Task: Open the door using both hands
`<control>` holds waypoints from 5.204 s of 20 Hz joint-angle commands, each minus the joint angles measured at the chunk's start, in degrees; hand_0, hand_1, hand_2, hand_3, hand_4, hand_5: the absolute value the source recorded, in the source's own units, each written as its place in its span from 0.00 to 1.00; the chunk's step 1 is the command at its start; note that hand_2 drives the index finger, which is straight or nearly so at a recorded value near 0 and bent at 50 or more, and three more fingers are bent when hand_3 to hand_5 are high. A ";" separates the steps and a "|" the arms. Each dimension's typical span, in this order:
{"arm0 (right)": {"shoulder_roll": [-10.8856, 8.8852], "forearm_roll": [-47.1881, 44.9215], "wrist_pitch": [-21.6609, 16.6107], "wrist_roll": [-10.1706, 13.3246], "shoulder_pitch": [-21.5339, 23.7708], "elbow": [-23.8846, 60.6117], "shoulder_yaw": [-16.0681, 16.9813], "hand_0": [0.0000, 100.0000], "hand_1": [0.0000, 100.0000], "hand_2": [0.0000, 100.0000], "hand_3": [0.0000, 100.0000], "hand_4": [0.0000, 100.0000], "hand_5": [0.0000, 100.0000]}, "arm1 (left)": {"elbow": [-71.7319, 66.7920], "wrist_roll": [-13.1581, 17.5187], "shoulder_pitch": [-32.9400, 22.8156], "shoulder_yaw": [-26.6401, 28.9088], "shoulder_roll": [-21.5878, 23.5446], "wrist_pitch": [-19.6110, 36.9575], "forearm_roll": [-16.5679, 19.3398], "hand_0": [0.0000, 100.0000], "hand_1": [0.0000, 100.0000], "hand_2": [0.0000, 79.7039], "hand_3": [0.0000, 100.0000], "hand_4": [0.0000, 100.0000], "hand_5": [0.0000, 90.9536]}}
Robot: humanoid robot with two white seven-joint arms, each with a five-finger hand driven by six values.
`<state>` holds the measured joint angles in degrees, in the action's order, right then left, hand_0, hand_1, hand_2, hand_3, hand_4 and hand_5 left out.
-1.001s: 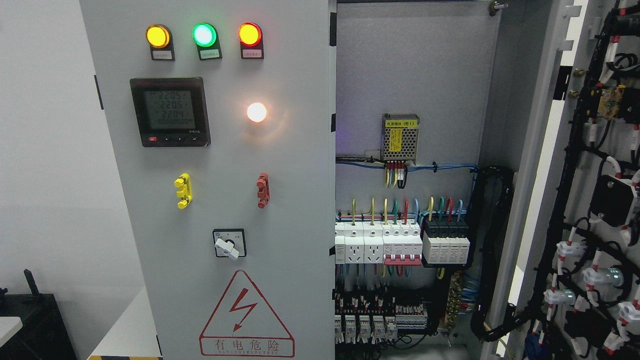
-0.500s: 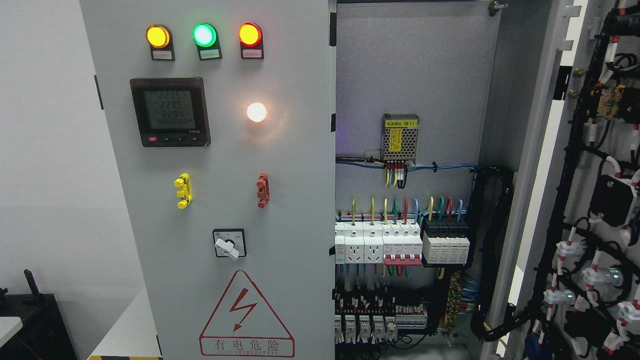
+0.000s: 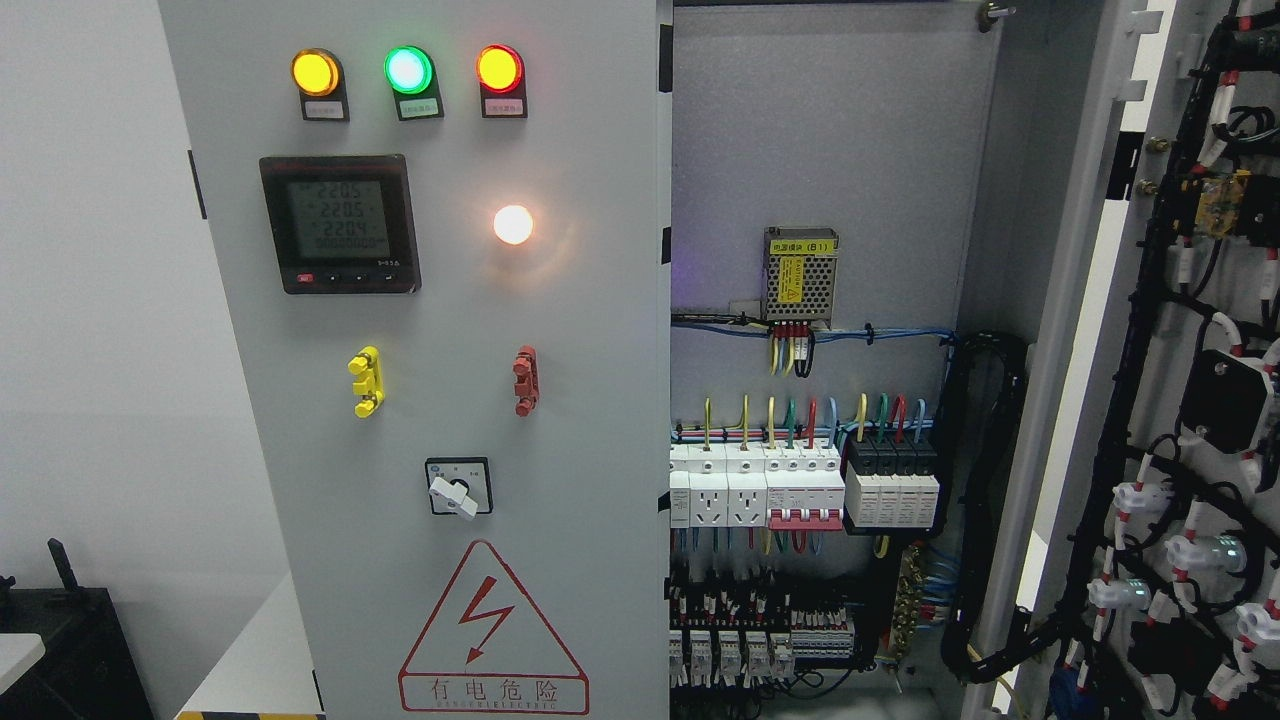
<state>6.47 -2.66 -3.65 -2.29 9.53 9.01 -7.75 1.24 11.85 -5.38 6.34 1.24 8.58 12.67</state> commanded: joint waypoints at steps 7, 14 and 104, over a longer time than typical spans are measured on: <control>-0.75 -0.07 -0.13 0.10 1.97 6.88 0.19 0.00 0.00 0.00 0.00 0.00 0.00 | -1.24 -0.52 0.37 9.21 -3.09 -0.50 1.74 0.00 0.00 0.00 0.00 0.04 0.00; -4.44 0.02 0.05 0.18 18.66 36.83 0.63 0.00 0.00 0.00 0.00 0.00 0.00 | -1.24 -0.43 0.37 5.53 -3.17 -2.60 -2.73 0.00 0.00 0.00 0.00 0.04 0.00; -9.02 -4.29 -4.62 0.18 -4.42 94.70 -9.56 0.00 0.00 0.00 0.00 0.00 0.00 | -0.36 0.10 1.60 -5.82 -3.44 -4.19 -14.43 0.00 0.00 0.00 0.00 0.04 0.00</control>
<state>-3.58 -5.83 -11.05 -2.00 11.51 104.20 -17.96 0.00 11.97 -3.78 0.01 -2.19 4.38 0.00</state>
